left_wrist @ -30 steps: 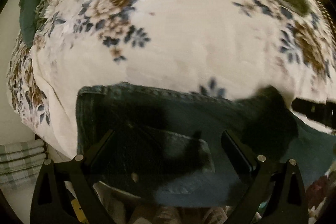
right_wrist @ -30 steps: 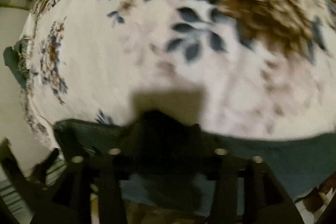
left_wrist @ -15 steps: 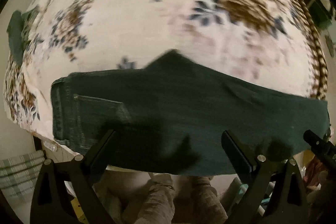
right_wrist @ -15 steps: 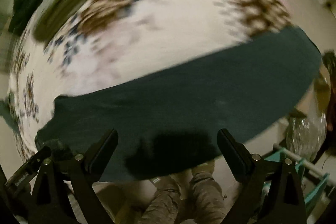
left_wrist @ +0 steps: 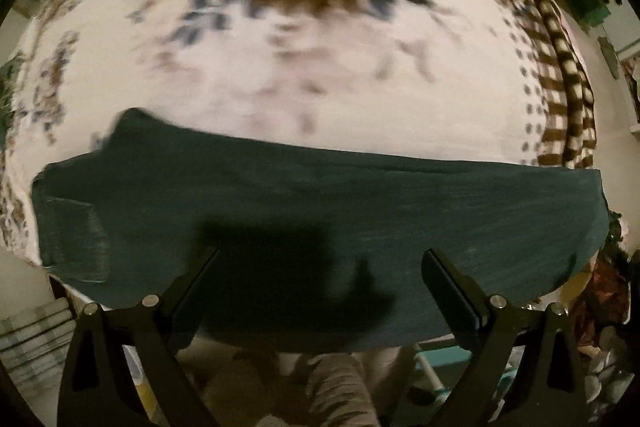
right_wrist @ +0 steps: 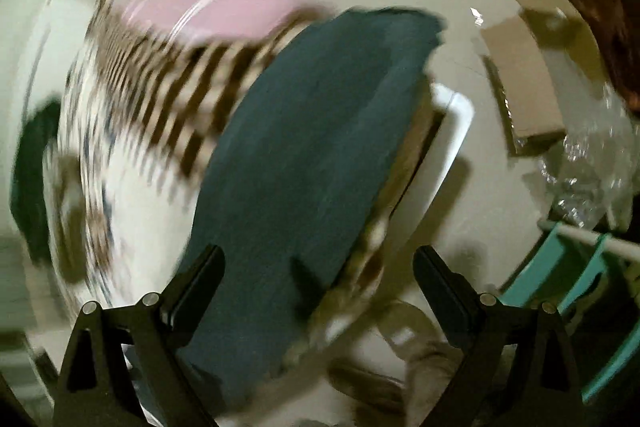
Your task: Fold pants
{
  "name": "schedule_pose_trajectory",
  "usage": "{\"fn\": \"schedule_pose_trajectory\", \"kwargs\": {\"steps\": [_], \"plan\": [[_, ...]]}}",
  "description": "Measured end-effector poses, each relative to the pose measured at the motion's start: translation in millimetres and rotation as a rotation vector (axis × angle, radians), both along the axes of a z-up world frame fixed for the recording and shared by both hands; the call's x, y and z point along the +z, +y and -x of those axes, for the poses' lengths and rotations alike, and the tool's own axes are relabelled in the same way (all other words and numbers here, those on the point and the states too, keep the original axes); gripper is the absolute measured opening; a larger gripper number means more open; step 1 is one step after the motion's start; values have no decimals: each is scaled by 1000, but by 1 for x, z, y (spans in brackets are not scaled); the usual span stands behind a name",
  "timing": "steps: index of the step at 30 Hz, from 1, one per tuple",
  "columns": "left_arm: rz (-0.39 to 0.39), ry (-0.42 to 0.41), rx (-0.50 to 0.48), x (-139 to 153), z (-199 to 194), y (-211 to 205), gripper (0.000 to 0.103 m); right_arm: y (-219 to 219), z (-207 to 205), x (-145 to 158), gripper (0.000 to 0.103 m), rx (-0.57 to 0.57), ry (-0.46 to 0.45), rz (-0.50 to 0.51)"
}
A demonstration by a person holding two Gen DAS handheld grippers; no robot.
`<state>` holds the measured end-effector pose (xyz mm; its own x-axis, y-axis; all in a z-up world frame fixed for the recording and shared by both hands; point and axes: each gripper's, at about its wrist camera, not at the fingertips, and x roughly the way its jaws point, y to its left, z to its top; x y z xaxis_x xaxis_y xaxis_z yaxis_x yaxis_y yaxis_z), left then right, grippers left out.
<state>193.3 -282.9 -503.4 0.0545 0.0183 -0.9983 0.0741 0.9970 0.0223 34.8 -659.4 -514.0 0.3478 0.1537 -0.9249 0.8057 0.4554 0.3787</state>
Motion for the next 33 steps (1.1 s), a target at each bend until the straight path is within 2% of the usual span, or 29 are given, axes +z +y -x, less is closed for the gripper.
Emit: {"fn": "schedule_pose_trajectory", "kwargs": {"steps": [4,7,10,12,14,18,20,25,26,27,28,30,33], "plan": [[1,38,-24,-30,-9,-37,101,-56,6,-28,97,-149,-65,-41],[-21,84,-36,-60,-16,-56,101,-82,0,-53,97,-211,-116,-110],[-32,138,-38,-84,-20,-64,101,-101,-10,-84,90,-234,-118,-193],[-33,141,-41,-93,-22,-67,103,-106,-16,-93,90,-227,-116,-202],[-29,137,-35,-94,-23,-66,103,-107,-18,-94,88,-229,-121,-194],[-23,123,-36,-92,-23,-64,103,-105,-2,-91,68,-258,-169,-180],[-21,119,-30,-93,-20,-64,103,-101,7,-88,63,-276,-198,-193],[-22,126,-27,-91,-15,-67,103,-84,5,-86,62,-246,-222,-224],[-21,130,-29,-92,-15,-66,103,-83,5,-84,54,-253,-231,-226],[-19,135,-29,-92,-16,-65,103,-82,10,-82,35,-261,-256,-237],[-18,139,-29,-93,-18,-65,103,-82,8,-79,35,-262,-295,-259],[-18,141,-25,-93,-20,-64,103,-80,-1,-73,35,-229,-310,-252],[-20,139,-21,-96,-30,-64,103,-84,-11,-90,35,-218,-310,-289]]}}
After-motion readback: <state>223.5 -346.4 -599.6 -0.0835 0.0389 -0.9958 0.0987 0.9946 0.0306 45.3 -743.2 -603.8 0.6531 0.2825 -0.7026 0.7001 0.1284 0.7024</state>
